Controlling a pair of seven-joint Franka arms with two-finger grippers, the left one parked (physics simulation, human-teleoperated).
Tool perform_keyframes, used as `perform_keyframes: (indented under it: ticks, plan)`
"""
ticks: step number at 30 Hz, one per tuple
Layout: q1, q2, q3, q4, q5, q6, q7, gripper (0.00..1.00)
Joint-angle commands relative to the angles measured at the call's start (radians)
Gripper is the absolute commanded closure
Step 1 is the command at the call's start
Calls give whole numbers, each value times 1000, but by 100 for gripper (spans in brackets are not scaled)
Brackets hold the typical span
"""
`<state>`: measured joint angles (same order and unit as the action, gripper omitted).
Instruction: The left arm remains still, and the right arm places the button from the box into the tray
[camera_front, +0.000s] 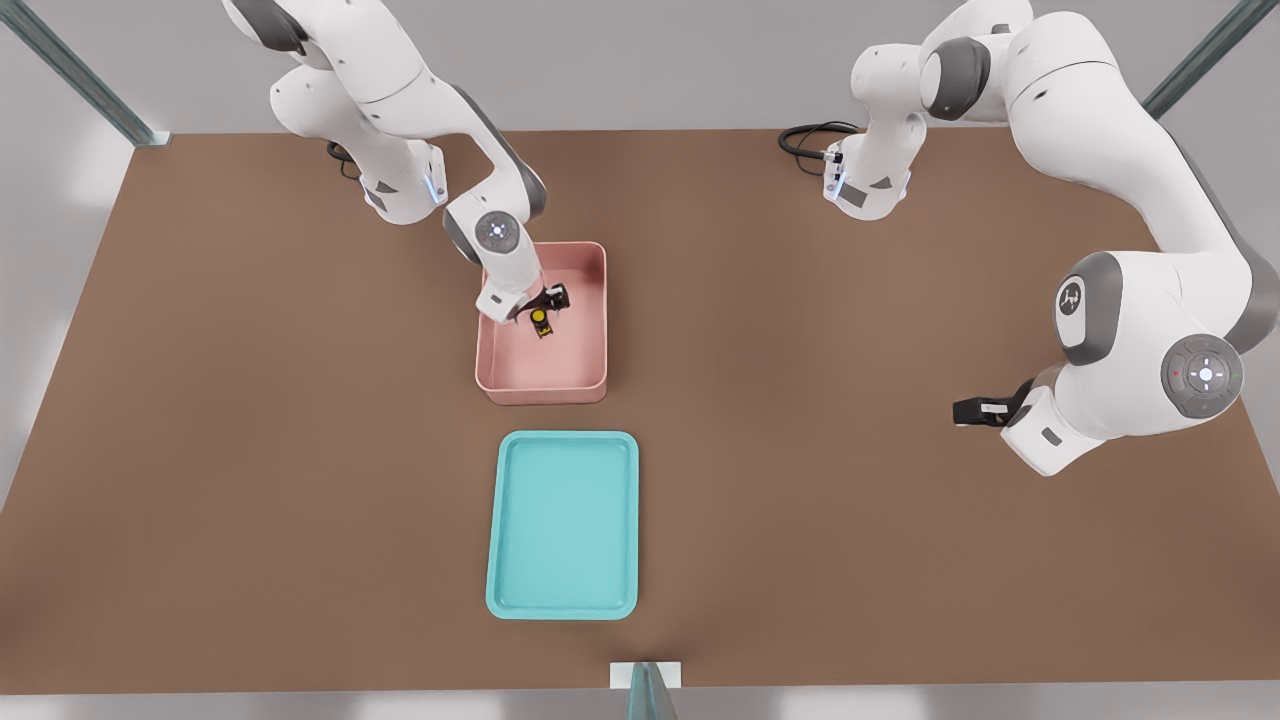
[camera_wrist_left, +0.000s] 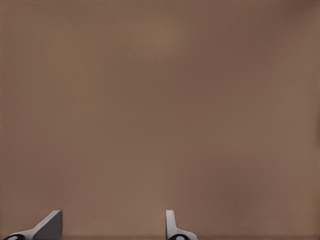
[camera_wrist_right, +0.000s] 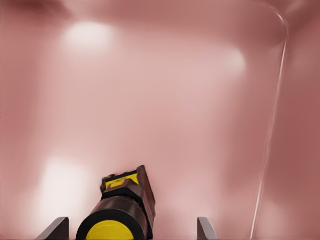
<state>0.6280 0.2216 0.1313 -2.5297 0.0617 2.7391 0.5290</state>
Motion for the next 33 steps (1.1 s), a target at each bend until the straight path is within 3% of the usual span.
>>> perform_keyframes:
  ticks: [1,7,12,14,20,22,25,28,30,33]
  plan:
    - [-2,-1,1,0,1,13,-1,4]
    - [-2,-1,-9,3,1,34,-4,9]
    - [-4,-1,-10,5,1,34,-1,47]
    - [-4,1,-10,8,1,33,3,53]
    - [-2,-7,13,101,39,-104,57,53]
    - [-2,-13,16,299,46,-354,40,53]
    - [-4,7,-44,465,44,-374,-72,54]
    - [-14,139,-47,696,46,-380,-115,55]
    - [-27,298,-50,917,47,-395,-133,55]
    - [-59,464,-117,1097,41,-392,-264,55]
